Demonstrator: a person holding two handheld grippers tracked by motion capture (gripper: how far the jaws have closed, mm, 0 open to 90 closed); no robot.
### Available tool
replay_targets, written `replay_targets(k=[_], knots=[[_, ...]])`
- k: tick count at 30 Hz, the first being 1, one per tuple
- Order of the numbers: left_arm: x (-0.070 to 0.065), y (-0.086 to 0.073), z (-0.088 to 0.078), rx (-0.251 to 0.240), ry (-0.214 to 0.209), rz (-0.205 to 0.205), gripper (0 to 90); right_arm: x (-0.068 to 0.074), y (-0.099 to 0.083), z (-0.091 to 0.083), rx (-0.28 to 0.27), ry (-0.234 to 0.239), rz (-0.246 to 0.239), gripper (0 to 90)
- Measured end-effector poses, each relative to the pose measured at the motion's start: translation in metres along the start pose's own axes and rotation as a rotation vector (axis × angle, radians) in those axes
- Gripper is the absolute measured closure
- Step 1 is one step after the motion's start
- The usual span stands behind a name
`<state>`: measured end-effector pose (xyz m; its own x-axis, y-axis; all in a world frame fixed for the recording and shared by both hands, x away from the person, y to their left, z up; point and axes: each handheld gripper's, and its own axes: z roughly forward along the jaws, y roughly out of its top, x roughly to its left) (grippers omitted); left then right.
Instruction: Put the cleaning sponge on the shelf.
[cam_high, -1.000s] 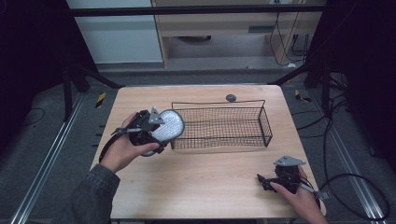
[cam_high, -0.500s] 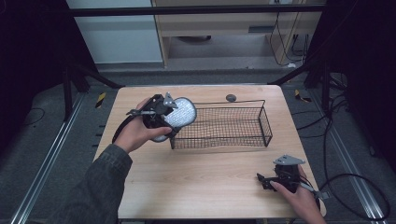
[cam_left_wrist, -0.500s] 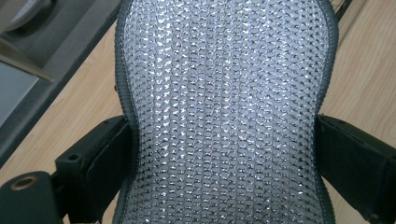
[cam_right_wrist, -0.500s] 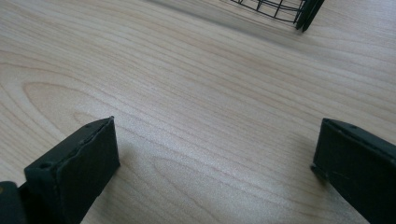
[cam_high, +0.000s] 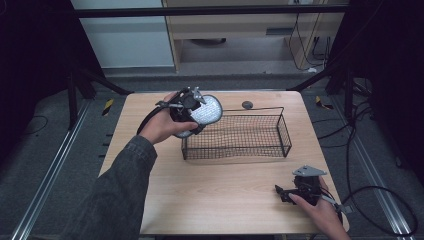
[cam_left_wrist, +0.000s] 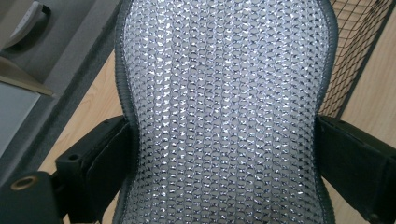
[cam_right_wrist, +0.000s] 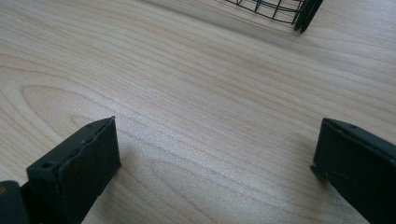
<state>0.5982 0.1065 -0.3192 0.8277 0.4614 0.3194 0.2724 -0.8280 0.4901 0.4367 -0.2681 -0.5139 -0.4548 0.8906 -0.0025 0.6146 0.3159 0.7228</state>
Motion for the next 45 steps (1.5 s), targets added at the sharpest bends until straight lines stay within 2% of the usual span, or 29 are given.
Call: replay_targets(k=[1,11,21,25,28,31,35,37,45], knots=[[0.000,0.004,0.002,0.001,0.002,0.016,6.6,0.000,0.000,0.000,0.000,0.000,0.000,0.6],[-0.008,0.017,0.003,-0.011,0.013,0.061,7.2,0.000,0.000,0.000,0.001,-0.003,0.000,0.5],[-0.012,0.030,0.001,-0.040,0.010,0.102,8.0,0.000,0.000,0.000,-0.001,-0.004,-0.001,0.4],[-0.014,0.035,0.007,-0.030,-0.001,0.120,8.2,0.000,0.000,0.000,0.001,-0.003,-0.002,0.4],[-0.017,0.035,0.013,-0.019,-0.001,0.145,8.4,0.000,0.000,0.000,0.001,-0.001,-0.009,0.4],[-0.018,0.036,0.017,-0.008,0.002,0.153,8.6,0.000,0.000,0.000,-0.001,-0.001,-0.009,0.4],[-0.022,0.036,0.024,-0.017,-0.008,0.160,8.7,0.000,0.000,0.000,-0.001,-0.001,-0.009,0.4],[-0.024,0.036,0.028,-0.001,-0.007,0.176,8.8,0.000,0.000,0.000,0.000,-0.001,-0.007,0.4],[-0.025,0.029,0.036,0.010,-0.017,0.195,8.8,0.000,0.000,0.000,0.002,-0.001,-0.006,0.4]])
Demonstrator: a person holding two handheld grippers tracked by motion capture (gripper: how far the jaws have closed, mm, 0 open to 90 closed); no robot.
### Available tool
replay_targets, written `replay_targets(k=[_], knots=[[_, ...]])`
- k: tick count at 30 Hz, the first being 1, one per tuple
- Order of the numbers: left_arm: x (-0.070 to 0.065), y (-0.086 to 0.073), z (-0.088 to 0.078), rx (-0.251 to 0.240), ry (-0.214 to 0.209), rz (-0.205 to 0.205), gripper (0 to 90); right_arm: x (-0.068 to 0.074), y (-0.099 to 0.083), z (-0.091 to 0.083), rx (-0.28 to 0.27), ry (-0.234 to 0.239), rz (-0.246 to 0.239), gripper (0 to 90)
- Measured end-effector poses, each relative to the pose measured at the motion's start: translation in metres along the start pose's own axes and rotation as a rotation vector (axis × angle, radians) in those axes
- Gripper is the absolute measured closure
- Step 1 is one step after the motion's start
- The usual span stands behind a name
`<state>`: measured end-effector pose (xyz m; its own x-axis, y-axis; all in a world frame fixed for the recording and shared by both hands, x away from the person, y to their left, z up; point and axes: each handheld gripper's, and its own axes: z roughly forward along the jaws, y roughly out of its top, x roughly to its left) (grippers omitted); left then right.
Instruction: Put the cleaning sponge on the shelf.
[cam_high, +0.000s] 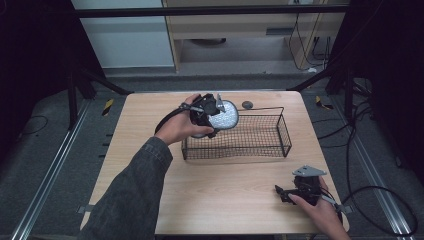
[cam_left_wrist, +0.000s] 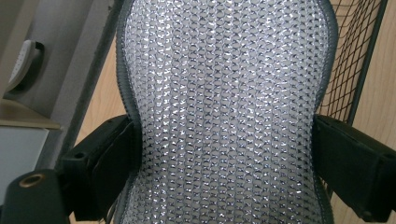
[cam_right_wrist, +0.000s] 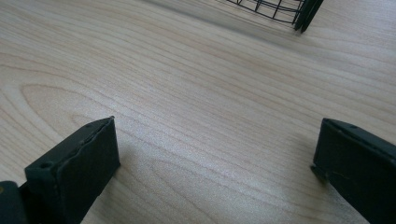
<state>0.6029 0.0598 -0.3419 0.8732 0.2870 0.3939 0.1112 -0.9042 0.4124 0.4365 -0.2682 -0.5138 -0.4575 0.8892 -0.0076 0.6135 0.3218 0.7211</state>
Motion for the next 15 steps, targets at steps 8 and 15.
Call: replay_targets(k=[8,15], knots=[[-0.002,-0.008,0.008,0.008,-0.011,-0.009,8.9,0.000,0.000,0.000,0.000,0.000,-0.001,0.4],[-0.002,-0.007,0.015,0.012,-0.018,-0.013,8.8,0.000,0.001,0.000,0.004,0.002,0.005,0.4]])
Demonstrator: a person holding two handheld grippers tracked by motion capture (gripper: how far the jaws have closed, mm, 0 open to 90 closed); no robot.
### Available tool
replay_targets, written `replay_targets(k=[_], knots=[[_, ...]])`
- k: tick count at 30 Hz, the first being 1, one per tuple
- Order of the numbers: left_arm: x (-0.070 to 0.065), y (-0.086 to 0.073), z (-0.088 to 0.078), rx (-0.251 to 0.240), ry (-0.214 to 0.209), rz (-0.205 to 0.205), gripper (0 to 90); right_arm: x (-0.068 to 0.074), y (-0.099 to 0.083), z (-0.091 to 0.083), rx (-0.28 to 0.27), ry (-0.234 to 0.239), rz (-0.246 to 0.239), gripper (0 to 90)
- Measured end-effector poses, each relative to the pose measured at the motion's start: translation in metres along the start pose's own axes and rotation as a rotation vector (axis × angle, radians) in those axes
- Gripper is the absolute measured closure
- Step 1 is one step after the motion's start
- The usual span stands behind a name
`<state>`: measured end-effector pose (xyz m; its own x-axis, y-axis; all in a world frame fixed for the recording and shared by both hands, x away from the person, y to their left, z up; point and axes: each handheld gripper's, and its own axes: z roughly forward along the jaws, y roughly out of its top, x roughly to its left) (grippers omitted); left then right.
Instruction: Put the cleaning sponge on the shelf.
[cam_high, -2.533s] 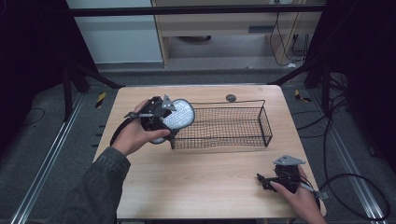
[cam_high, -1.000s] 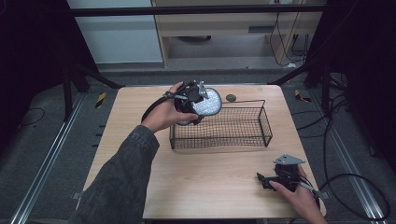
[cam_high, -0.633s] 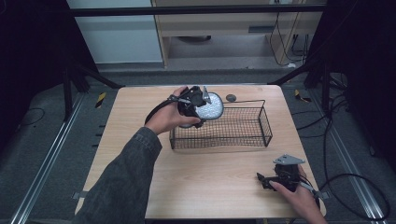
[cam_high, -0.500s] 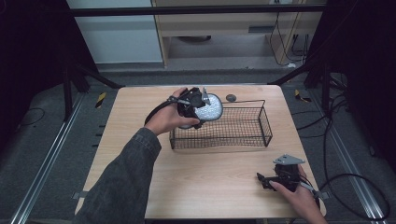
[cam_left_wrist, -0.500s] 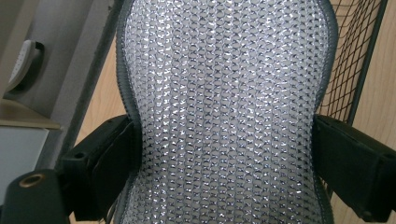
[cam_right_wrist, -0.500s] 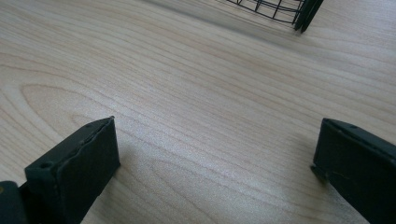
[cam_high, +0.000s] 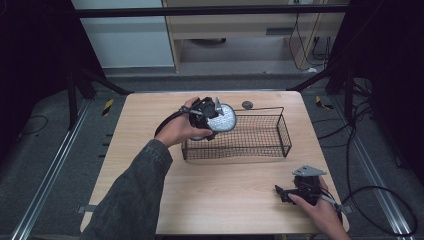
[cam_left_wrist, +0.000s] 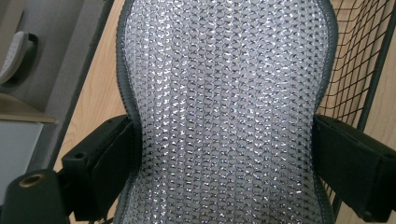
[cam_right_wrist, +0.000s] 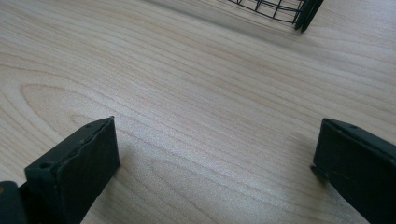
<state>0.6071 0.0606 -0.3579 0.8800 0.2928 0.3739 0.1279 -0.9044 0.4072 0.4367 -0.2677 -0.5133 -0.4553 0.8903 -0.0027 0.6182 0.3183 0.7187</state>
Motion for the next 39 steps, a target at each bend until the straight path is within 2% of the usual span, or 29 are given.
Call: replay_targets(k=[10,15,19,23,26,29,32,34,37,39], knots=[[-0.003,-0.004,0.021,0.040,-0.020,0.023,8.4,0.000,-0.001,0.000,-0.004,0.000,-0.007,0.4],[-0.004,-0.007,0.026,0.058,-0.013,0.041,8.1,0.000,-0.001,0.000,-0.005,0.000,-0.007,0.4],[-0.004,-0.007,0.029,0.062,-0.023,0.051,8.0,-0.001,-0.001,0.000,-0.006,0.000,-0.009,0.4],[-0.003,-0.008,0.033,0.068,-0.023,0.048,7.5,0.000,-0.001,0.000,-0.006,0.000,-0.008,0.4],[-0.003,-0.008,0.034,0.063,-0.024,0.038,7.1,-0.001,-0.001,0.000,-0.007,0.000,-0.009,0.4],[-0.003,-0.010,0.035,0.043,-0.031,0.009,5.5,0.000,-0.001,0.000,-0.006,0.000,-0.008,0.4],[-0.001,-0.013,0.036,0.046,-0.038,-0.015,4.4,0.000,-0.001,0.000,-0.006,0.000,-0.005,0.4],[-0.001,-0.015,0.035,0.032,-0.057,-0.033,4.1,0.000,-0.001,0.000,-0.006,-0.001,-0.007,0.4],[-0.002,-0.018,0.032,0.024,-0.057,-0.039,3.9,-0.001,-0.001,0.000,-0.007,-0.001,-0.010,0.4],[-0.002,-0.019,0.031,0.011,-0.071,-0.053,3.8,-0.001,-0.001,0.000,-0.007,-0.001,-0.010,0.4]])
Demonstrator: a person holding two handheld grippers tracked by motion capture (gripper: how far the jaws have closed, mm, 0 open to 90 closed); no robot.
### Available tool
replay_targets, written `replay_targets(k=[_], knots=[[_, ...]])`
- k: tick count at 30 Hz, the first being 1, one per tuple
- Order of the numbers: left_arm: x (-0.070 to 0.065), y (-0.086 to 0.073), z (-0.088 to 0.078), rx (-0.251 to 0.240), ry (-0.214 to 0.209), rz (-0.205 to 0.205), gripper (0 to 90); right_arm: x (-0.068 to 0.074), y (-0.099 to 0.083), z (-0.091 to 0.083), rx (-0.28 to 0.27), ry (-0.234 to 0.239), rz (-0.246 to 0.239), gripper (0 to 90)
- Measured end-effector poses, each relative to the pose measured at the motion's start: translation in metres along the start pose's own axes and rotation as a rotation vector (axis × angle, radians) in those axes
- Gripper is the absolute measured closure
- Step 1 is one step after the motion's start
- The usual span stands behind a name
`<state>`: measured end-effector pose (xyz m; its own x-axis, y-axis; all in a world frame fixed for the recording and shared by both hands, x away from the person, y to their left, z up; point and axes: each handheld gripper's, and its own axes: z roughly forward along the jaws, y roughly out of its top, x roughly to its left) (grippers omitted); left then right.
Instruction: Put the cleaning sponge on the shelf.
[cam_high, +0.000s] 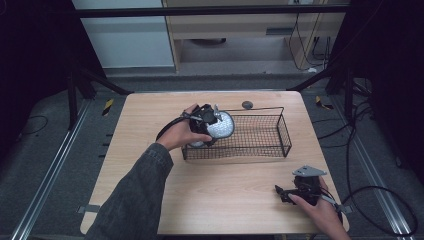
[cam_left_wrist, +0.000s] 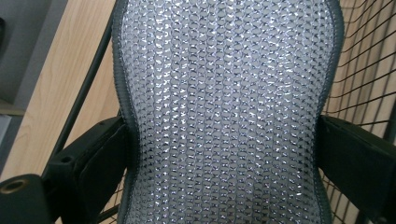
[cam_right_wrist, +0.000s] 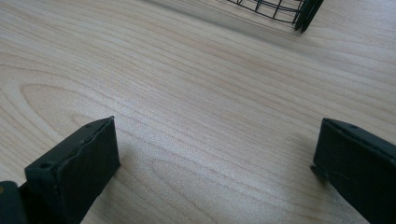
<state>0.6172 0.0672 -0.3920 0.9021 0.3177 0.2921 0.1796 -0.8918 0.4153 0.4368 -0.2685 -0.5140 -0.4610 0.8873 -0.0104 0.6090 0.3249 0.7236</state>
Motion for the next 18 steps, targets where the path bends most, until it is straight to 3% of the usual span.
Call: replay_targets(k=[18], knots=[[-0.0013,-0.0027,-0.0103,-0.034,0.007,-0.007,3.6,0.0000,0.0000,0.0000,0.001,0.000,0.000,0.4]])
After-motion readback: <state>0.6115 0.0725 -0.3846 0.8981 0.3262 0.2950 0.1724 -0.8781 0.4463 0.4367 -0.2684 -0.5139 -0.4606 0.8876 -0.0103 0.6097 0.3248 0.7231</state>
